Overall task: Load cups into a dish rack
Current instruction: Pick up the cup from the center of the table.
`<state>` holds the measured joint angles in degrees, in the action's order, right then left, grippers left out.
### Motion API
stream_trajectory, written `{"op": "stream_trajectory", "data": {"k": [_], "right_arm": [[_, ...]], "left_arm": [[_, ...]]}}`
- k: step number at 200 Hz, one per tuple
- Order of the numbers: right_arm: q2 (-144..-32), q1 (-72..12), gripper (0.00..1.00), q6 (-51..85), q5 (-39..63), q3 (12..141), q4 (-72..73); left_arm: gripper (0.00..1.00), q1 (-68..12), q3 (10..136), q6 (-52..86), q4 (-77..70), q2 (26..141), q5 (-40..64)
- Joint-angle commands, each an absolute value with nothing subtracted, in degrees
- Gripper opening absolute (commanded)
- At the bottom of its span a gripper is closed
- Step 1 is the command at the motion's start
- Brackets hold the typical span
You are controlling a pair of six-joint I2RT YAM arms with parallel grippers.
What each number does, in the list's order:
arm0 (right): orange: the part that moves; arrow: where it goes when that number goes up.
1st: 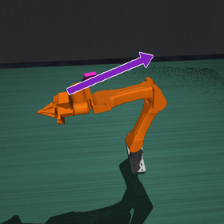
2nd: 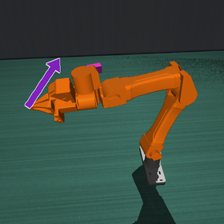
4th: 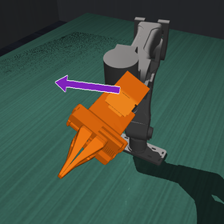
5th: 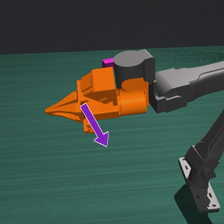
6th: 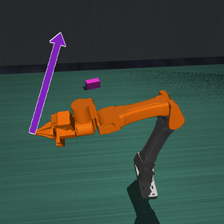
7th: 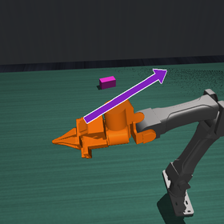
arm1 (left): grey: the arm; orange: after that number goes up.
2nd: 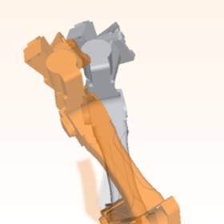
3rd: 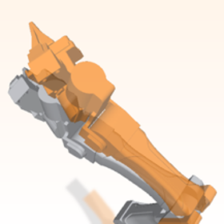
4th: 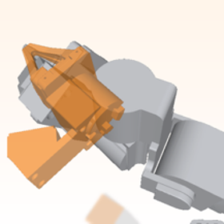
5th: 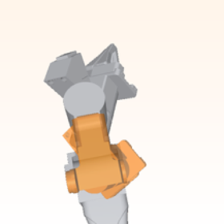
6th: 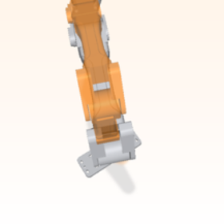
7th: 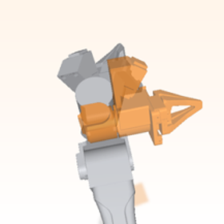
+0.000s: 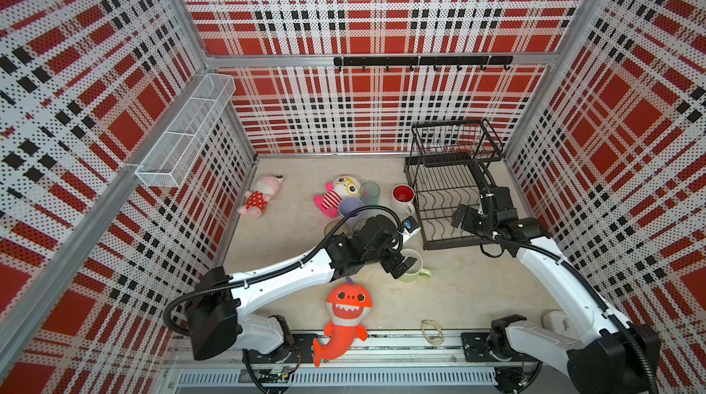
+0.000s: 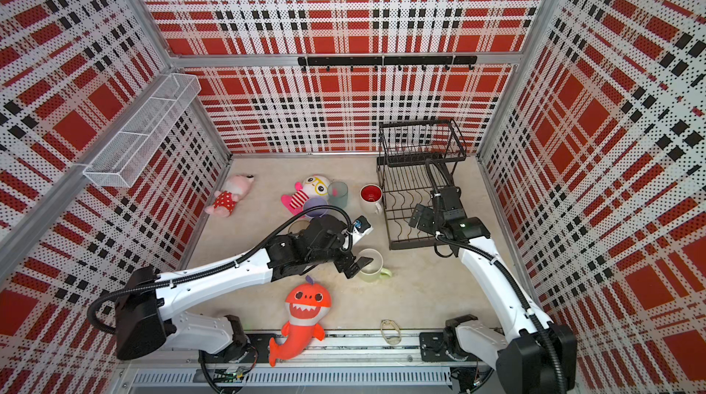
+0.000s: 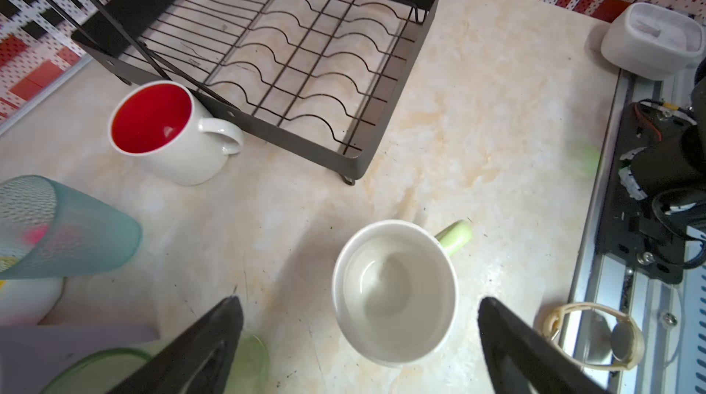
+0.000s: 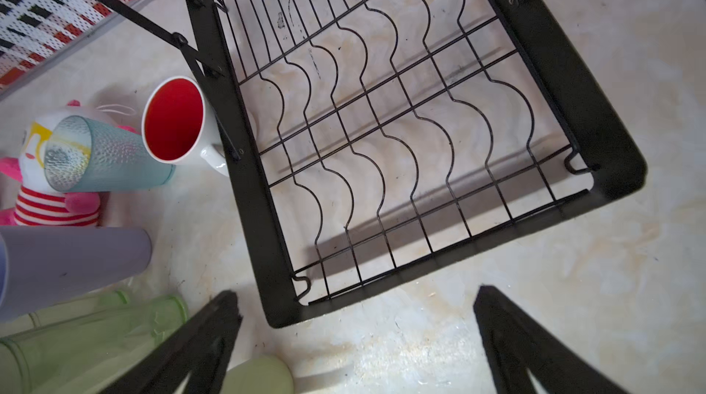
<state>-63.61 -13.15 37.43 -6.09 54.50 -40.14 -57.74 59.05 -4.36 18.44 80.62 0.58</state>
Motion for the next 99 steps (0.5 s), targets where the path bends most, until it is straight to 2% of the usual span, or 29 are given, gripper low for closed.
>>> {"op": "stream_trajectory", "data": {"k": [1, 72, 99], "right_arm": [[-61.4, -12.9, 1.00, 39.6, -8.5, 53.9, -36.4], [-63.3, -12.9, 1.00, 40.0, -5.4, 52.8, -34.9], [-63.4, -12.9, 1.00, 39.5, -5.4, 52.4, -35.3]], "left_arm": [[0.95, -58.0, 62.2, -2.8, 22.2, 83.4, 0.4], [0.90, -56.9, 65.8, -3.9, 29.7, 87.2, 1.3], [0.83, -55.6, 66.9, -4.5, 31.5, 88.7, 2.8]]}}
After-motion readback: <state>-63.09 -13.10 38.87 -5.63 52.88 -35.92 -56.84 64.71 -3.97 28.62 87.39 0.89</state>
